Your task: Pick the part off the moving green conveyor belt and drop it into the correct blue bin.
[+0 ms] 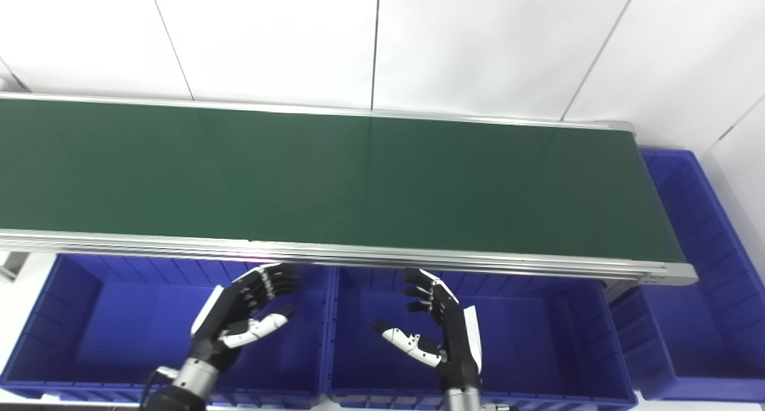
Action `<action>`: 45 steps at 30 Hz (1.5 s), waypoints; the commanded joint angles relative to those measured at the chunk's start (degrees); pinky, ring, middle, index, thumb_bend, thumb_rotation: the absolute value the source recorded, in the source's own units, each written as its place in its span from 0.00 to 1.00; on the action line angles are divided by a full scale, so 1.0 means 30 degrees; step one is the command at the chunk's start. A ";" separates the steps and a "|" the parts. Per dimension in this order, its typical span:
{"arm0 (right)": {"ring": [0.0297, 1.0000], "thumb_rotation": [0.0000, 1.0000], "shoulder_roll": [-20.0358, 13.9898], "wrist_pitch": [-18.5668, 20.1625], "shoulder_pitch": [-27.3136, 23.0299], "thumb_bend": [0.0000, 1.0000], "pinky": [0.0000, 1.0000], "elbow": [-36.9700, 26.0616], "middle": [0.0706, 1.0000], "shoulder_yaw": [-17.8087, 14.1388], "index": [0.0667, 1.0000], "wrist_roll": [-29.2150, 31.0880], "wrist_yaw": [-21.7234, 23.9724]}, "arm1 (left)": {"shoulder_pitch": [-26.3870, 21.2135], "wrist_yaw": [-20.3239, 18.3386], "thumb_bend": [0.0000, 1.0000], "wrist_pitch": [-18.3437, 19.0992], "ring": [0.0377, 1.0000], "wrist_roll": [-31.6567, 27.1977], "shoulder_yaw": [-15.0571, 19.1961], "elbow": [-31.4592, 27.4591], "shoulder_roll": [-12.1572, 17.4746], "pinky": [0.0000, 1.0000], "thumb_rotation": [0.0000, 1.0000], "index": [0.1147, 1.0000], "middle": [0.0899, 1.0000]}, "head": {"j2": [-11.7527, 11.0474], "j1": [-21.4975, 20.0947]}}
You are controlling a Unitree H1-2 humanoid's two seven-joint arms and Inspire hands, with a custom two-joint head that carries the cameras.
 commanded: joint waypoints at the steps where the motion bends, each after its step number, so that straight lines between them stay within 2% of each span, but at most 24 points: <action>1: 0.70 0.16 0.0100 -0.0975 -0.0108 0.62 0.60 -0.0147 0.74 -0.0095 0.73 -0.0315 -0.0328 | -0.0195 -0.0331 0.48 -0.0659 0.73 -0.0180 0.0096 -0.0029 -0.0190 0.79 0.11 0.69 0.73 | -0.0125 -0.0166; 7: 0.71 0.12 0.0018 -0.0969 -0.0331 0.61 0.62 -0.0334 0.75 -0.0194 0.73 -0.0683 -0.0324 | -0.0334 -0.0107 0.47 -0.0658 0.71 -0.0083 0.0421 0.0185 -0.0331 0.77 0.12 0.69 0.71 | -0.0226 -0.0375; 12: 0.71 0.13 -0.0113 -0.0925 -0.0557 0.62 0.62 -0.0354 0.75 -0.0494 0.74 -0.0815 0.0383 | -0.0222 -0.0043 0.48 -0.0658 0.72 -0.0435 0.0903 0.0137 -0.0535 0.78 0.11 0.69 0.71 | -0.0209 -0.0224; 16: 0.73 0.10 -0.0053 -0.0897 -0.0690 0.62 0.63 -0.0054 0.76 -0.0567 0.75 -0.0836 0.0989 | -0.0152 0.0082 0.47 -0.0658 0.73 -0.0352 0.1149 0.0187 -0.0518 0.79 0.13 0.70 0.72 | -0.0313 -0.0421; 19: 0.73 0.08 0.0207 -0.0880 -0.0634 0.64 0.64 0.0059 0.76 -0.0622 0.74 -0.0879 0.1109 | -0.0059 0.0157 0.48 -0.0658 0.73 -0.0319 0.1272 0.0130 -0.0502 0.79 0.15 0.71 0.73 | -0.0432 -0.1036; 20: 0.73 0.08 0.0333 -0.0884 -0.0599 0.64 0.64 0.0086 0.76 -0.0603 0.74 -0.0976 0.1073 | -0.0020 0.0157 0.48 -0.0658 0.74 -0.0370 0.1366 0.0104 -0.0501 0.79 0.16 0.71 0.73 | -0.0642 -0.2471; 21: 0.73 0.08 0.0421 -0.0891 -0.0578 0.64 0.64 0.0109 0.76 -0.0599 0.75 -0.1050 0.1055 | 0.0002 0.0149 0.49 -0.0658 0.73 -0.0405 0.1440 0.0091 -0.0505 0.79 0.16 0.70 0.72 | -0.0642 -0.2471; 23: 0.73 0.09 0.0654 -0.0947 -0.0688 0.65 0.64 0.0434 0.76 -0.0425 0.75 -0.1235 0.0858 | -0.0029 -0.0065 0.45 -0.0658 0.74 -0.0542 0.1592 0.0214 -0.0367 0.82 0.15 0.71 0.72 | -0.1164 -0.4306; 25: 0.72 0.08 0.0882 -0.0970 -0.0822 0.65 0.64 0.0783 0.75 -0.0336 0.74 -0.1469 0.0548 | -0.0244 -0.0491 0.39 -0.0658 0.75 -0.0846 0.1742 0.0569 -0.0263 0.84 0.13 0.71 0.73 | -0.1220 -0.4408; 26: 0.72 0.07 0.1005 -0.0971 -0.0891 0.65 0.64 0.0984 0.75 -0.0308 0.74 -0.1562 0.0422 | -0.0378 -0.0608 0.38 -0.0658 0.76 -0.0929 0.1842 0.0815 -0.0211 0.84 0.14 0.71 0.73 | -0.1662 -0.5029; 27: 0.72 0.07 0.1081 -0.0967 -0.0965 0.65 0.64 0.1167 0.75 -0.0242 0.74 -0.1669 0.0261 | -0.0494 -0.0685 0.38 -0.0658 0.76 -0.0961 0.1963 0.1033 -0.0177 0.84 0.14 0.71 0.73 | -0.1785 -0.5208; 29: 0.72 0.10 0.1189 -0.0965 -0.1108 0.66 0.64 0.1440 0.74 -0.0107 0.74 -0.1871 -0.0141 | -0.0687 -0.0990 0.36 -0.0658 0.75 -0.1159 0.2347 0.1324 -0.0245 0.83 0.13 0.71 0.72 | -0.1810 -0.5413; 33: 0.72 0.12 0.1094 -0.0974 -0.1271 0.66 0.65 0.1399 0.74 0.0143 0.74 -0.1983 -0.0851 | -0.0990 -0.1740 0.29 -0.0659 0.73 -0.1522 0.3236 0.1640 -0.0768 0.83 0.05 0.67 0.67 | -0.1781 -0.4973; 35: 0.72 0.11 0.1036 -0.0973 -0.1269 0.65 0.65 0.1354 0.74 0.0166 0.74 -0.1812 -0.0917 | -0.1106 -0.2005 0.29 -0.0659 0.70 -0.1581 0.3695 0.1596 -0.1116 0.79 0.02 0.63 0.64 | -0.1756 -0.4647; 37: 0.73 0.12 0.0966 -0.0969 -0.1203 0.65 0.65 0.1265 0.75 0.0158 0.74 -0.1726 -0.0930 | -0.1192 -0.2165 0.29 -0.0659 0.68 -0.1526 0.4108 0.1455 -0.1450 0.77 0.02 0.61 0.63 | -0.1714 -0.4212; 39: 0.73 0.13 0.0864 -0.0968 -0.1143 0.64 0.65 0.1209 0.75 0.0197 0.74 -0.1695 -0.0972 | -0.1215 -0.2234 0.33 -0.0659 0.68 -0.1398 0.4339 0.1297 -0.1643 0.77 0.06 0.59 0.62 | -0.1637 -0.3775; 42: 0.72 0.11 0.0758 -0.0973 -0.1082 0.63 0.64 0.1203 0.75 0.0277 0.74 -0.1562 -0.0953 | -0.1186 -0.2288 0.32 -0.0659 0.67 -0.1221 0.4535 0.1101 -0.1798 0.75 0.04 0.59 0.62 | -0.1554 -0.3653; 45: 0.72 0.11 0.0741 -0.0972 -0.1105 0.63 0.64 0.1316 0.75 0.0392 0.74 -0.1336 -0.0811 | -0.1064 -0.2018 0.32 -0.0659 0.68 -0.0898 0.4506 0.0874 -0.1785 0.78 0.04 0.60 0.63 | -0.1453 -0.3700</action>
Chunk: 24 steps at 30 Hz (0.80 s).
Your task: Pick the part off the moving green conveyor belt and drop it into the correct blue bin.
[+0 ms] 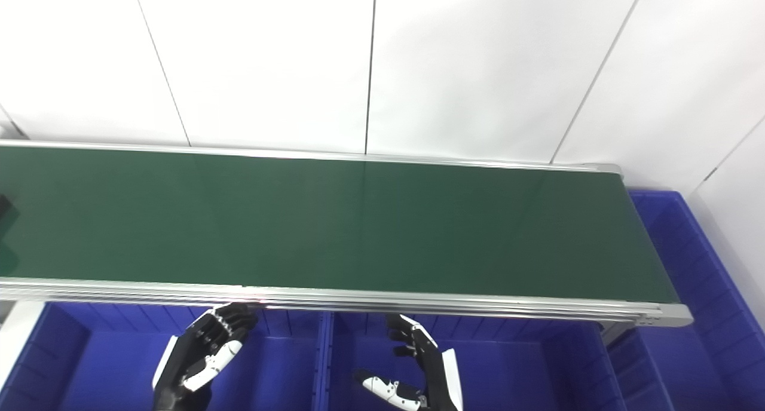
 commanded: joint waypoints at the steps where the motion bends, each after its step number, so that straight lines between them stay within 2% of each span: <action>1: 0.73 0.10 0.0061 -0.0967 -0.0142 0.63 0.65 -0.0429 0.75 0.0162 0.74 0.0142 -0.0006 | -0.0181 0.0073 0.33 -0.0652 0.68 0.0181 -0.0018 -0.0661 0.0059 0.78 0.04 0.60 0.63 | 0.0053 0.0089; 6: 0.73 0.09 0.0010 -0.0961 -0.0199 0.64 0.65 -0.0611 0.75 0.0217 0.74 0.0143 0.0144 | -0.0089 -0.0168 0.33 -0.0652 0.69 0.0011 0.0118 -0.0677 -0.0051 0.78 0.03 0.62 0.64 | 0.0163 0.0453; 15: 0.72 0.04 -0.0012 -0.0959 -0.0075 0.63 0.64 -0.0931 0.75 0.0139 0.73 0.0343 0.0521 | 0.0195 0.0032 0.32 -0.0652 0.71 0.0267 -0.0336 -0.1177 -0.0021 0.79 0.02 0.65 0.68 | 0.0525 0.0866; 20: 0.72 0.06 -0.0073 -0.0967 0.0051 0.63 0.64 -0.1025 0.74 0.0142 0.73 0.0361 0.0472 | 0.0419 0.0298 0.36 -0.0652 0.71 0.0326 -0.0508 -0.1324 0.0009 0.79 0.03 0.64 0.67 | 0.0614 0.1191; 24: 0.72 0.06 -0.0100 -0.0969 0.0137 0.63 0.64 -0.0896 0.74 0.0145 0.73 0.0482 0.0435 | 0.0567 0.0625 0.43 -0.0652 0.70 0.0459 -0.0765 -0.1385 0.0104 0.78 0.07 0.63 0.66 | 0.0221 0.1486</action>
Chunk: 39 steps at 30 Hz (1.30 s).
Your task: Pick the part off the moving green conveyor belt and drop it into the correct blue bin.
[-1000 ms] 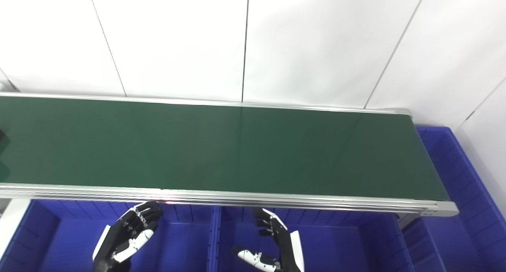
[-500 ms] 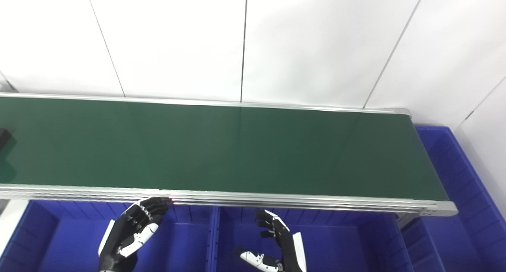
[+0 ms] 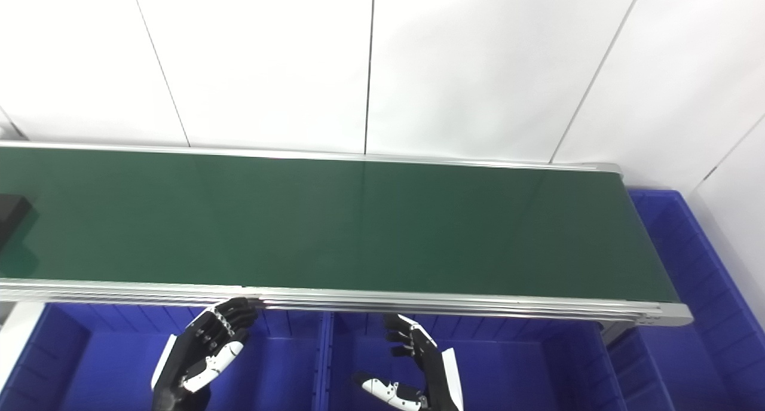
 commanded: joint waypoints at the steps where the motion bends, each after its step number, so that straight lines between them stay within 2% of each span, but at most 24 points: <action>1: 0.72 0.06 0.0021 -0.0969 -0.0018 0.63 0.64 -0.0309 0.74 0.0007 0.73 0.0086 -0.0101 | -0.0043 0.0148 0.45 -0.0651 0.71 0.0258 -0.0228 -0.0546 0.0105 0.79 0.08 0.63 0.66 | 0.0011 0.0043; 3: 0.72 0.06 0.0000 -0.0969 0.0037 0.62 0.63 -0.0323 0.74 0.0017 0.73 0.0072 -0.0145 | -0.0065 0.0122 0.47 -0.0651 0.70 0.0181 -0.0267 -0.0497 0.0123 0.79 0.08 0.62 0.66 | 0.0098 0.0125; 6: 0.72 0.11 -0.0096 -0.0968 0.0034 0.62 0.64 -0.0341 0.74 0.0082 0.74 -0.0218 -0.0395 | -0.0118 0.0131 0.41 -0.0651 0.70 0.0168 -0.0232 -0.0400 0.0100 0.77 0.02 0.62 0.65 | 0.0214 0.0341; 9: 0.72 0.11 -0.0147 -0.0968 0.0064 0.61 0.64 -0.0376 0.75 0.0083 0.74 -0.0170 -0.0437 | -0.0111 0.0045 0.41 -0.0651 0.69 0.0123 -0.0238 -0.0461 0.0084 0.76 0.00 0.63 0.66 | 0.0289 0.0558; 15: 0.72 0.12 -0.0209 -0.0968 0.0091 0.61 0.65 -0.0510 0.76 -0.0041 0.75 -0.0149 -0.0529 | -0.0033 0.0066 0.45 -0.0651 0.72 0.0434 -0.0745 -0.0550 0.0344 0.79 0.07 0.66 0.69 | 0.0386 0.1157; 17: 0.72 0.13 -0.0276 -0.0969 0.0058 0.61 0.65 -0.0594 0.75 -0.0053 0.76 -0.0214 -0.0599 | 0.0011 0.0187 0.46 -0.0651 0.73 0.0604 -0.0991 -0.0593 0.0481 0.79 0.12 0.69 0.72 | 0.0416 0.1272; 23: 0.72 0.10 -0.0443 -0.0968 -0.0028 0.61 0.64 -0.0857 0.76 -0.0080 0.75 0.0112 -0.0365 | 0.0205 0.0686 0.49 -0.0650 0.75 0.0869 -0.1609 -0.0788 0.0756 0.79 0.15 0.70 0.75 | 0.0431 0.1593; 27: 0.72 0.10 -0.0522 -0.0969 0.0022 0.62 0.63 -0.0855 0.75 -0.0028 0.74 0.0185 -0.0374 | 0.0340 0.1004 0.50 -0.0650 0.75 0.0878 -0.1841 -0.0931 0.0808 0.79 0.16 0.70 0.75 | 0.0491 0.1661; 31: 0.71 0.10 -0.0575 -0.0969 0.0152 0.62 0.63 -0.0867 0.75 -0.0024 0.74 0.0204 -0.0362 | 0.0435 0.1023 0.47 -0.0651 0.76 0.0746 -0.2003 -0.0987 0.0811 0.79 0.13 0.71 0.75 | 0.0476 0.1942; 33: 0.71 0.09 -0.0623 -0.0969 0.0226 0.62 0.63 -0.0912 0.75 -0.0055 0.74 0.0355 -0.0254 | 0.0475 0.1077 0.47 -0.0651 0.76 0.0774 -0.2118 -0.0995 0.0799 0.80 0.14 0.71 0.76 | 0.0406 0.2360; 34: 0.71 0.09 -0.0678 -0.0969 0.0260 0.62 0.63 -0.0933 0.75 -0.0068 0.74 0.0409 -0.0227 | 0.0490 0.1080 0.47 -0.0651 0.77 0.0778 -0.2170 -0.0986 0.0763 0.80 0.14 0.71 0.76 | 0.0326 0.3062; 35: 0.71 0.10 -0.0719 -0.0969 0.0279 0.61 0.63 -0.0945 0.75 -0.0073 0.74 0.0439 -0.0216 | 0.0501 0.1089 0.47 -0.0651 0.77 0.0774 -0.2212 -0.0981 0.0741 0.80 0.13 0.71 0.77 | 0.0326 0.3062; 36: 0.71 0.10 -0.0846 -0.0971 0.0267 0.61 0.63 -0.0936 0.75 -0.0058 0.74 0.0571 -0.0179 | 0.0521 0.1153 0.47 -0.0651 0.77 0.0823 -0.2293 -0.0954 0.0670 0.80 0.12 0.71 0.77 | 0.0195 0.4187; 37: 0.72 0.09 -0.0937 -0.0971 0.0256 0.60 0.64 -0.0929 0.75 -0.0047 0.74 0.0671 -0.0148 | 0.0536 0.1205 0.49 -0.0651 0.79 0.0858 -0.2355 -0.0935 0.0623 0.82 0.11 0.71 0.78 | 0.0195 0.4187; 38: 0.72 0.09 -0.1130 -0.0972 0.0236 0.60 0.64 -0.0913 0.75 -0.0036 0.74 0.0765 -0.0117 | 0.0598 0.1357 0.49 -0.0651 0.79 0.1000 -0.2486 -0.0952 0.0531 0.82 0.11 0.71 0.78 | -0.0029 0.5667; 39: 0.71 0.10 -0.1267 -0.0972 0.0223 0.59 0.64 -0.0903 0.75 -0.0023 0.75 0.0823 -0.0104 | 0.0643 0.1472 0.50 -0.0651 0.80 0.1099 -0.2585 -0.0969 0.0472 0.82 0.11 0.72 0.79 | -0.0029 0.5667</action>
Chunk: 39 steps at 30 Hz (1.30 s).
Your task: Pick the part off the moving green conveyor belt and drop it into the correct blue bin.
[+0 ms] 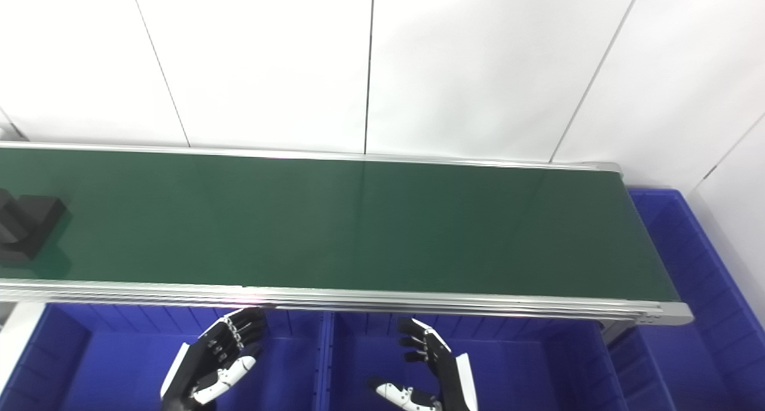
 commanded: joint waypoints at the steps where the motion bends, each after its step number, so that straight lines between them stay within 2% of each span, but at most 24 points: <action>1: 0.71 0.10 -0.0404 -0.0972 -0.0099 0.59 0.64 -0.0582 0.75 -0.0047 0.75 0.0354 0.0083 | 0.0034 0.0494 0.51 -0.0651 0.80 0.0420 -0.0392 -0.0490 -0.0360 0.82 0.11 0.72 0.80 | -0.0250 0.1331; 2: 0.72 0.12 -0.0525 -0.0973 -0.0100 0.58 0.64 -0.0564 0.75 -0.0069 0.75 0.0508 0.0167 | 0.0077 0.0711 0.52 -0.0651 0.80 0.0574 -0.0525 -0.0511 -0.0419 0.81 0.11 0.72 0.80 | -0.0250 0.1331; 3: 0.72 0.13 -0.0668 -0.0973 -0.0101 0.58 0.65 -0.0512 0.75 -0.0134 0.75 0.0747 0.0295 | 0.0106 0.0964 0.53 -0.0651 0.80 0.0761 -0.0695 -0.0474 -0.0508 0.81 0.11 0.73 0.80 | -0.0583 0.2595; 6: 0.72 0.16 -0.0975 -0.0973 -0.0169 0.56 0.63 -0.0121 0.76 -0.0414 0.77 0.1457 0.0659 | 0.0135 0.1803 0.56 -0.0651 0.79 0.1334 -0.1300 -0.0204 -0.0693 0.80 0.06 0.73 0.81 | -0.1184 0.4515; 10: 0.74 0.16 -0.0949 -0.0973 -0.0255 0.53 0.65 0.0439 0.78 -0.1118 0.78 0.2548 0.1693 | 0.0064 0.2781 0.58 -0.0647 0.79 0.2043 -0.2246 0.0079 -0.0646 0.80 0.06 0.73 0.81 | -0.1787 0.5982; 14: 0.76 0.15 -0.0807 -0.0973 -0.0380 0.51 0.68 0.0918 0.79 -0.1872 0.79 0.3073 0.2663 | -0.0187 0.3426 0.60 -0.0651 0.78 0.2382 -0.3181 0.0423 -0.0417 0.78 0.06 0.73 0.79 | -0.2183 0.6730; 17: 0.75 0.17 -0.0750 -0.0973 -0.0471 0.48 0.67 0.1176 0.80 -0.2225 0.80 0.2996 0.3071 | -0.0238 0.3968 0.63 -0.0651 0.77 0.2511 -0.3655 0.0489 -0.0340 0.77 0.04 0.72 0.79 | -0.2323 0.6831; 21: 0.76 0.18 -0.0674 -0.0973 -0.0533 0.46 0.67 0.1257 0.81 -0.2482 0.81 0.2768 0.3284 | -0.0326 0.4596 0.65 -0.0651 0.77 0.2628 -0.4143 0.0564 -0.0109 0.77 0.06 0.72 0.78 | -0.2470 0.6597; 25: 0.77 0.13 -0.0567 -0.0973 -0.0532 0.45 0.68 0.1173 0.81 -0.2621 0.80 0.2627 0.3348 | -0.0403 0.5106 0.65 -0.0651 0.77 0.2740 -0.4516 0.0506 0.0085 0.77 0.07 0.72 0.78 | -0.2393 0.6205; 31: 0.75 0.15 -0.0492 -0.0973 -0.0452 0.46 0.65 0.1032 0.79 -0.2593 0.79 0.2455 0.3276 | -0.0457 0.5481 0.65 -0.0651 0.76 0.2631 -0.4918 0.0478 0.0264 0.77 0.06 0.71 0.77 | -0.2240 0.5674; 39: 0.66 0.33 -0.0301 -0.0973 -0.0365 0.59 0.54 0.0949 0.71 -0.2755 0.71 0.2603 0.3483 | -0.0404 0.5474 0.63 -0.0651 0.76 0.2376 -0.5081 0.0463 0.0446 0.76 0.05 0.71 0.77 | -0.2170 0.5191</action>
